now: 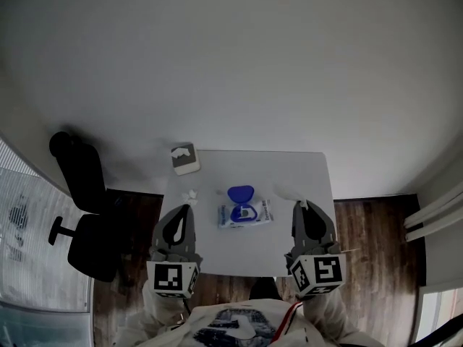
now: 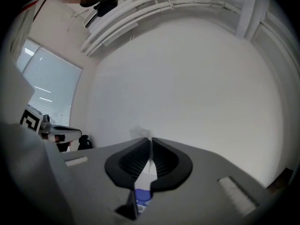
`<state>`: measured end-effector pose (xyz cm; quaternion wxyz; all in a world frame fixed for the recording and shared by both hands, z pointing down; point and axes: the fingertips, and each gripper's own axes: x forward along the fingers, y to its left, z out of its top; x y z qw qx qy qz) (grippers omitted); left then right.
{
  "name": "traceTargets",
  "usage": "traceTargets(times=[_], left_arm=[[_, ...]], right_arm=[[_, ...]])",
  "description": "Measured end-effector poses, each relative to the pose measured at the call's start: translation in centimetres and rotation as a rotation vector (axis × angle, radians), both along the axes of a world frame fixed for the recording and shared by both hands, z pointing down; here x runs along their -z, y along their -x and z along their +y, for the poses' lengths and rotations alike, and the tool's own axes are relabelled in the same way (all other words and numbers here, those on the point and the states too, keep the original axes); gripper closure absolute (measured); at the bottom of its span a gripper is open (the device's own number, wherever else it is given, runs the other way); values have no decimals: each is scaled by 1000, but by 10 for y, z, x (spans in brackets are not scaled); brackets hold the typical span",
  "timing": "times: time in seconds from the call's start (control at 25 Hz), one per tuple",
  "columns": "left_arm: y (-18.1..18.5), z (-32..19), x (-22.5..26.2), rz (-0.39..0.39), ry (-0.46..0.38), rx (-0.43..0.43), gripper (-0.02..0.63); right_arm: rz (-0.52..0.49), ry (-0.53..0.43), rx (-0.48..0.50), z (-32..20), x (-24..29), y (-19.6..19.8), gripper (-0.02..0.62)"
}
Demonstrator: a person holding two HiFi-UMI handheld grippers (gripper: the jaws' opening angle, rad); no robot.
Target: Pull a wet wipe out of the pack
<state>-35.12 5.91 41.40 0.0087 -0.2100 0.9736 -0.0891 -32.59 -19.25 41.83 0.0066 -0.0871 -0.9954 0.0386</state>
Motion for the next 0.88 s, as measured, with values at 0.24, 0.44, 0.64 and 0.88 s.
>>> traceTargets(times=[0.24,0.44,0.64,0.88], left_arm=[[-53,44,-15,21,-29,-29,604],[-97,68,-17,25,-36,-70,604],[-131,87,-23,37,-42,-90,604],[-147,93,-17,19,-61,-119,604]], right_arm=[[3,-8,-38,43,-3,-65,580],[-1,2,-58,74,-4,-116,580],[-22,3,-64,98,4,-158,580],[-3,-39,-100,107,4,-177,580]])
